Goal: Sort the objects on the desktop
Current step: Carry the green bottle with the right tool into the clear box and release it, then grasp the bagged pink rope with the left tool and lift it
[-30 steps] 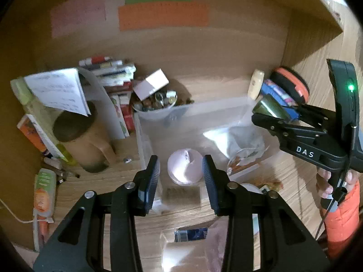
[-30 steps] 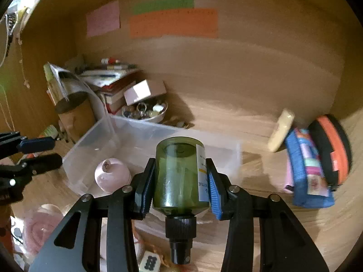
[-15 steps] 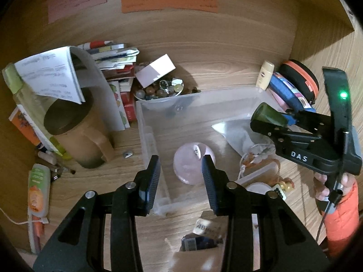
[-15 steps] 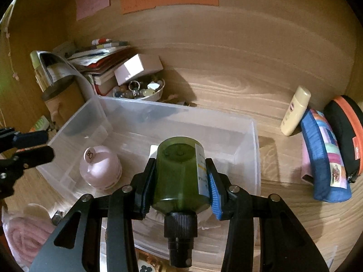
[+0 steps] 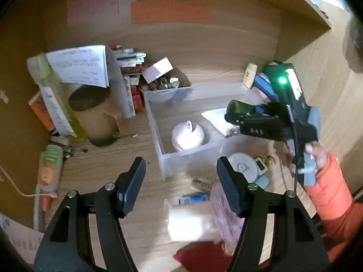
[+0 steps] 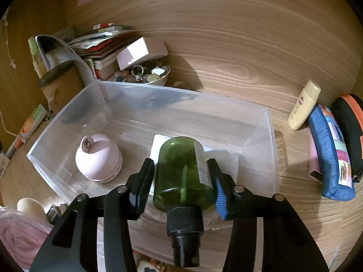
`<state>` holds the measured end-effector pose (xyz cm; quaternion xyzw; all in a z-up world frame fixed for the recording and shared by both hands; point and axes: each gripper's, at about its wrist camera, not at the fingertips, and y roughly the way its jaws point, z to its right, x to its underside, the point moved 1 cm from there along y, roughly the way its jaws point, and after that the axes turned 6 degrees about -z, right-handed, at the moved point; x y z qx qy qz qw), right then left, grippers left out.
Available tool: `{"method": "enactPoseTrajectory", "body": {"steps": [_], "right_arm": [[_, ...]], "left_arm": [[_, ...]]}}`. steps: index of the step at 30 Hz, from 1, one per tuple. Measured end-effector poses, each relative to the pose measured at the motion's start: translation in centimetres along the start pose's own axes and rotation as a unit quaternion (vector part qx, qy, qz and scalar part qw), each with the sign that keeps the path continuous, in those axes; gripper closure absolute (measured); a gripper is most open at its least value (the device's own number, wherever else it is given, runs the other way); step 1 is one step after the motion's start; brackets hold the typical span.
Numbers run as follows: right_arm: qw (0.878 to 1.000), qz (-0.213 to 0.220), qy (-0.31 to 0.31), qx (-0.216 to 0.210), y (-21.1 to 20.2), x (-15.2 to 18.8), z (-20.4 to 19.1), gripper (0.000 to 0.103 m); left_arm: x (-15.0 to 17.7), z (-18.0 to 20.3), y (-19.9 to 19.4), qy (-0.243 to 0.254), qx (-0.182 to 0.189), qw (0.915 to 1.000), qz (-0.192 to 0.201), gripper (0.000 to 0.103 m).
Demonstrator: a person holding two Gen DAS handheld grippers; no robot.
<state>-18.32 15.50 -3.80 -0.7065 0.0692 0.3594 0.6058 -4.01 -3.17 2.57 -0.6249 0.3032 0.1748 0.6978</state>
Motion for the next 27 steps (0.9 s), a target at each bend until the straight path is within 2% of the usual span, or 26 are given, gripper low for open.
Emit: {"method": "enactPoseTrajectory", "body": {"steps": [2, 4, 5, 12, 18, 21, 24, 27], "right_arm": [[1.000, -0.002, -0.001, -0.003, 0.0, 0.0, -0.2, 0.053], [1.000, -0.004, -0.005, 0.001, -0.1, 0.0, -0.4, 0.036], [1.000, -0.001, -0.007, 0.006, -0.1, 0.0, -0.6, 0.032], [0.999, 0.025, -0.016, 0.017, -2.6, 0.2, -0.9, 0.031], [0.999, 0.035, -0.010, 0.032, -4.7, 1.7, 0.5, 0.029], [0.999, 0.037, -0.002, 0.038, -5.6, 2.8, 1.4, 0.026], [0.998, 0.038, 0.001, 0.043, -6.2, 3.9, 2.2, 0.026], [0.998, 0.034, 0.001, 0.049, -6.4, 5.1, 2.8, 0.026]], "left_arm": [[0.5, 0.2, -0.6, 0.001, 0.001, 1.0000, 0.002, 0.033], [1.1, 0.6, -0.8, 0.001, 0.007, 1.0000, -0.005, 0.033], [1.4, 0.8, -0.8, 0.001, 0.008, 0.9999, -0.010, 0.033], [3.1, 3.2, 0.8, 0.014, 0.023, 0.9986, -0.046, 0.033], [3.8, 4.5, 2.6, 0.016, 0.030, 0.9972, -0.066, 0.033], [3.9, 4.8, 3.0, 0.018, 0.015, 0.9978, -0.062, 0.048], [3.9, 5.4, 2.7, 0.021, 0.016, 0.9982, -0.053, 0.062], [3.8, 5.5, 2.6, 0.016, 0.008, 0.9987, -0.048, 0.064]]}}
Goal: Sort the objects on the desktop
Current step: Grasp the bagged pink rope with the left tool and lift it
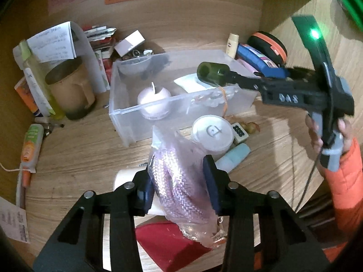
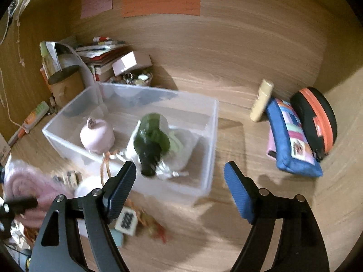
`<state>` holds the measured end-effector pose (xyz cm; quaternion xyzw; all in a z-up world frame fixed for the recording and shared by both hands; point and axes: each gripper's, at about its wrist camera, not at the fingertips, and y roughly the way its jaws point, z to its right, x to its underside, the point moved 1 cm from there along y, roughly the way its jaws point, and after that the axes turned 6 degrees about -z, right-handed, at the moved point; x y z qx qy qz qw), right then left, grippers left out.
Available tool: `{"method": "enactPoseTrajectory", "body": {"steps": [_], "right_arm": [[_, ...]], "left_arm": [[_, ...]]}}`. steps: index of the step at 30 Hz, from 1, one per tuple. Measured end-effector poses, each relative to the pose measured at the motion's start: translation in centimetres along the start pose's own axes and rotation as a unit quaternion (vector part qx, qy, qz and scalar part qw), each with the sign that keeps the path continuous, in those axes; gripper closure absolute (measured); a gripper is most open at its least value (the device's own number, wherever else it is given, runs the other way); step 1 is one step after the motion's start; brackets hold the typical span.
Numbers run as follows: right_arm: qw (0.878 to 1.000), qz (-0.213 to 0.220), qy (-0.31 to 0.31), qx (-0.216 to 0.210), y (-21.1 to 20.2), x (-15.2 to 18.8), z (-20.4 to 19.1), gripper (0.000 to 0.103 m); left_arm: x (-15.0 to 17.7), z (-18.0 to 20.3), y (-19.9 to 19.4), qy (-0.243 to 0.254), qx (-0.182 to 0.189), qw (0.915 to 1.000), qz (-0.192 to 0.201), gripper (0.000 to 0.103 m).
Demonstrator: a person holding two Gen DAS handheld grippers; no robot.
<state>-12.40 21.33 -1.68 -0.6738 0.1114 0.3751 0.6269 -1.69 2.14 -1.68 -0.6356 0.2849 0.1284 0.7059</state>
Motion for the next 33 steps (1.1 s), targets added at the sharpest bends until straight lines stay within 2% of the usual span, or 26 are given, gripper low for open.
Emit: {"method": "enactPoseTrajectory", "body": {"steps": [14, 16, 21, 26, 33], "right_arm": [[1.000, -0.026, 0.000, -0.007, 0.3, 3.2, 0.9, 0.026], [1.000, -0.029, 0.001, -0.009, 0.4, 3.4, 0.9, 0.026], [0.999, -0.035, 0.006, -0.018, 0.2, 4.1, 0.8, 0.026], [0.999, -0.031, -0.008, -0.031, -0.6, 4.9, -0.7, 0.026], [0.998, -0.028, -0.032, -0.050, -1.1, 4.9, -3.2, 0.026]], "left_arm": [[-0.6, -1.1, -0.3, -0.044, 0.012, 0.9989, -0.003, 0.072], [-0.9, -1.0, -0.8, -0.044, 0.015, 0.9989, 0.007, 0.075], [-2.1, -0.3, -4.0, -0.023, -0.003, 0.9980, 0.059, 0.076], [-3.2, -0.2, -5.3, -0.016, -0.013, 0.9966, 0.079, 0.076], [-5.5, -1.5, -6.4, -0.033, -0.011, 0.9942, 0.102, 0.076]]}}
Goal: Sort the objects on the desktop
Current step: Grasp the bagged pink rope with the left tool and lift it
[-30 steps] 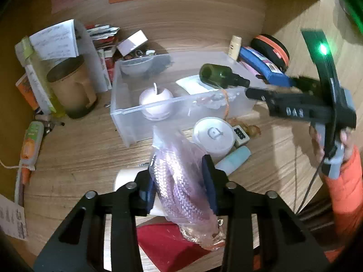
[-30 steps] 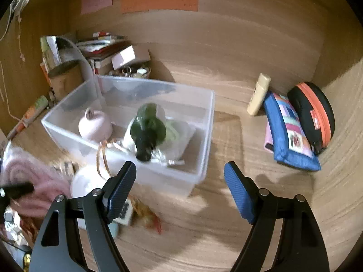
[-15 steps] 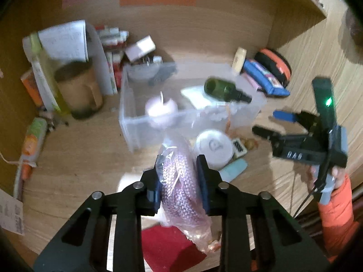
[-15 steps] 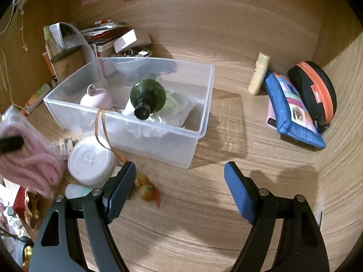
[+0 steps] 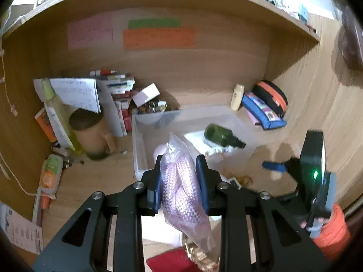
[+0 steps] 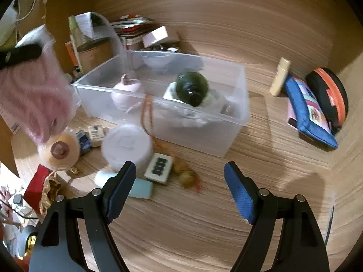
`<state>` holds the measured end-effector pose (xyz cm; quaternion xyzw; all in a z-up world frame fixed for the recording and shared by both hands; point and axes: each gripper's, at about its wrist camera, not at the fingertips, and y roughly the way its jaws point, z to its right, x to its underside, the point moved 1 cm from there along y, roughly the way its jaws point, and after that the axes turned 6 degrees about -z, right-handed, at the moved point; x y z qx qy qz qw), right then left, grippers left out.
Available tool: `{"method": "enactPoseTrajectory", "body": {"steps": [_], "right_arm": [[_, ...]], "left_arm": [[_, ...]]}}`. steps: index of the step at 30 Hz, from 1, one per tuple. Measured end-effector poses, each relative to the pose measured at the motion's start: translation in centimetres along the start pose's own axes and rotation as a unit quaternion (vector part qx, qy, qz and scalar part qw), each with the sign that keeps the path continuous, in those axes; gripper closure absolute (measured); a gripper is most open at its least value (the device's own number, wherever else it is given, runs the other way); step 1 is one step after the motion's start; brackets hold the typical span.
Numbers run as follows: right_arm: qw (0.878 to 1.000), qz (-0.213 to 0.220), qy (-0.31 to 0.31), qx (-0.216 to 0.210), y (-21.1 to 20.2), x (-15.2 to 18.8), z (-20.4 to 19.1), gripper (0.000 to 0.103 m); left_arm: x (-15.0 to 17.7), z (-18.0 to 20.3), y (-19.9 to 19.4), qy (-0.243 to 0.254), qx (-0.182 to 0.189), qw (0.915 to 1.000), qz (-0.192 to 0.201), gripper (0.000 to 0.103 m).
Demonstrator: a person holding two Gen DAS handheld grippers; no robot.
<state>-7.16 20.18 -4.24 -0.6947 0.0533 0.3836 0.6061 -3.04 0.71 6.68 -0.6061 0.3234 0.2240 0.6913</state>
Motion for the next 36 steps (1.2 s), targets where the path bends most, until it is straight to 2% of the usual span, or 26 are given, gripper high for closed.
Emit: {"method": "enactPoseTrajectory", "body": {"steps": [8, 9, 10, 15, 17, 20, 26, 29, 32, 34, 36], "right_arm": [[1.000, 0.001, -0.001, -0.005, 0.0, -0.1, -0.4, 0.025], [1.000, 0.000, 0.003, -0.004, 0.1, 0.0, -0.2, 0.025], [1.000, -0.002, 0.007, -0.002, 0.1, 0.0, 0.1, 0.025], [0.999, -0.012, 0.030, 0.008, 0.6, 0.4, 1.6, 0.025], [0.999, -0.019, 0.039, 0.006, 0.9, 0.5, 2.1, 0.025], [0.999, -0.023, 0.044, 0.004, 1.1, 0.6, 2.3, 0.025], [0.999, -0.025, 0.040, -0.005, 1.2, 0.3, 1.6, 0.025], [0.999, -0.020, 0.034, -0.013, 0.9, 0.4, 0.6, 0.025], [0.999, -0.018, 0.028, -0.021, 0.6, 0.9, -0.5, 0.025], [0.999, -0.021, 0.027, -0.026, 0.5, 1.2, -1.2, 0.025], [0.999, -0.026, 0.025, -0.033, 0.6, 1.5, -2.1, 0.025]], "left_arm": [[-3.9, -1.3, 0.6, -0.004, -0.029, 0.9994, 0.020, 0.079], [-4.6, -1.5, 0.8, -0.003, -0.034, 0.9991, 0.023, 0.092], [-5.1, -1.6, 1.1, -0.003, -0.039, 0.9990, 0.023, 0.100], [-7.4, -2.1, 3.7, 0.004, -0.046, 0.9987, 0.022, 0.100], [-7.6, -2.2, 5.3, 0.005, -0.050, 0.9987, 0.004, 0.100], [-6.7, -2.9, 6.8, -0.008, -0.030, 0.9993, -0.020, 0.100], [-3.7, -3.7, 5.3, -0.002, -0.038, 0.9987, -0.034, 0.098], [-1.7, -4.6, 4.1, -0.007, -0.029, 0.9986, -0.045, 0.087], [0.4, -5.2, 2.9, -0.011, -0.028, 0.9982, -0.051, 0.069], [2.1, -5.4, 2.3, -0.013, -0.029, 0.9981, -0.053, 0.053], [3.5, -5.2, 2.0, -0.013, -0.020, 0.9980, -0.058, 0.042]]}}
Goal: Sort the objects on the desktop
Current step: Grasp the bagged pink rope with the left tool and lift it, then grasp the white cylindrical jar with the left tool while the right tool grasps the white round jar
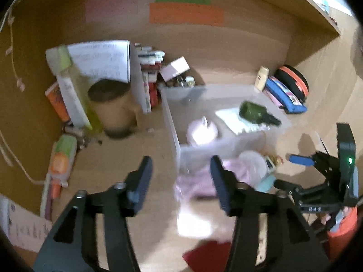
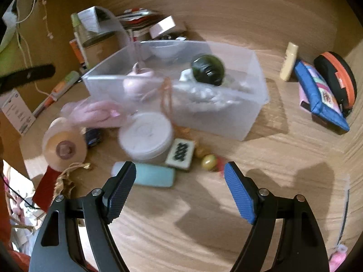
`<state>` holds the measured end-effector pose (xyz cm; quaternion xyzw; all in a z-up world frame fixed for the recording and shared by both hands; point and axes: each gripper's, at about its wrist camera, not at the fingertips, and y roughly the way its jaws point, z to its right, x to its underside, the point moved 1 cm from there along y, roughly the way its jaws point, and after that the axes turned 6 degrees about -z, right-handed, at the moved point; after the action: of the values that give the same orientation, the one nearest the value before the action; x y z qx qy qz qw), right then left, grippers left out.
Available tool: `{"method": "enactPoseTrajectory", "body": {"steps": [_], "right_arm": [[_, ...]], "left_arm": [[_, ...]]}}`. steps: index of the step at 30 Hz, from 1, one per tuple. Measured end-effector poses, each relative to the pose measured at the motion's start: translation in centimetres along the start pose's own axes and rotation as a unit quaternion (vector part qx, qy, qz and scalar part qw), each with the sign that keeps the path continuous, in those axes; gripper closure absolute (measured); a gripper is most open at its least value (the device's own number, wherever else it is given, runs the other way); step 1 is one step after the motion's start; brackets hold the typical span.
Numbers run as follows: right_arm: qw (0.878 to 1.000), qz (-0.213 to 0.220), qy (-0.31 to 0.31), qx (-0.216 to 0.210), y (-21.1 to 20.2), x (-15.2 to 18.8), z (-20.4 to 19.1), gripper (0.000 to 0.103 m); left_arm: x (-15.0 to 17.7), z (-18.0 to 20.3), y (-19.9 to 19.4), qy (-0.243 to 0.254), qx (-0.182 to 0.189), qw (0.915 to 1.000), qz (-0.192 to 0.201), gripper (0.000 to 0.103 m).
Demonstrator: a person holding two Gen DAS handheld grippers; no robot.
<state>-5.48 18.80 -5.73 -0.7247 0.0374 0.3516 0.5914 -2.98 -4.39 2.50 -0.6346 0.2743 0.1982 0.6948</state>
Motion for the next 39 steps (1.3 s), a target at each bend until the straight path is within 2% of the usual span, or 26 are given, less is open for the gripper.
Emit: {"method": "enactPoseTrajectory", "body": {"steps": [1, 3, 10, 13, 17, 24, 29, 30, 32, 39], "right_arm": [[1.000, -0.002, -0.002, 0.000, 0.1, 0.1, -0.4, 0.025], [1.000, -0.004, -0.011, 0.004, 0.4, 0.2, -1.2, 0.025], [0.999, -0.003, -0.038, 0.015, 1.4, -1.5, -3.4, 0.026], [0.999, -0.004, -0.044, 0.017, 2.0, -2.5, -3.9, 0.026], [0.999, -0.024, -0.040, -0.021, 3.0, -2.7, -4.2, 0.026], [0.998, -0.033, -0.045, -0.006, 4.0, -3.1, -4.5, 0.026], [0.998, -0.032, -0.050, 0.008, 4.9, -3.9, -4.8, 0.029], [0.998, -0.033, -0.050, 0.010, 5.1, -4.1, -4.9, 0.031], [0.998, -0.036, -0.049, 0.016, 5.5, -4.2, -4.8, 0.041], [0.998, -0.032, -0.045, 0.004, 5.0, -3.9, -4.6, 0.041]], "left_arm": [[0.9, 0.1, 0.1, 0.002, 0.008, 0.9999, -0.007, 0.032], [2.0, 0.4, 0.2, 0.006, 0.015, 0.9998, -0.010, 0.025], [4.8, 1.7, 1.3, 0.018, 0.037, 0.9986, -0.033, 0.023], [5.5, 1.9, 2.1, 0.017, 0.039, 0.9981, -0.045, 0.023], [6.3, 1.8, 3.3, 0.008, 0.048, 0.9971, -0.059, 0.024], [6.6, 1.3, 5.1, -0.008, 0.067, 0.9951, -0.072, 0.024], [6.3, 0.8, 6.1, -0.023, 0.091, 0.9923, -0.081, 0.031], [6.3, 0.7, 6.2, -0.028, 0.099, 0.9914, -0.080, 0.033], [6.1, 0.8, 6.1, -0.031, 0.094, 0.9924, -0.074, 0.034], [5.5, 0.9, 5.2, -0.042, 0.077, 0.9949, -0.049, 0.035]]}}
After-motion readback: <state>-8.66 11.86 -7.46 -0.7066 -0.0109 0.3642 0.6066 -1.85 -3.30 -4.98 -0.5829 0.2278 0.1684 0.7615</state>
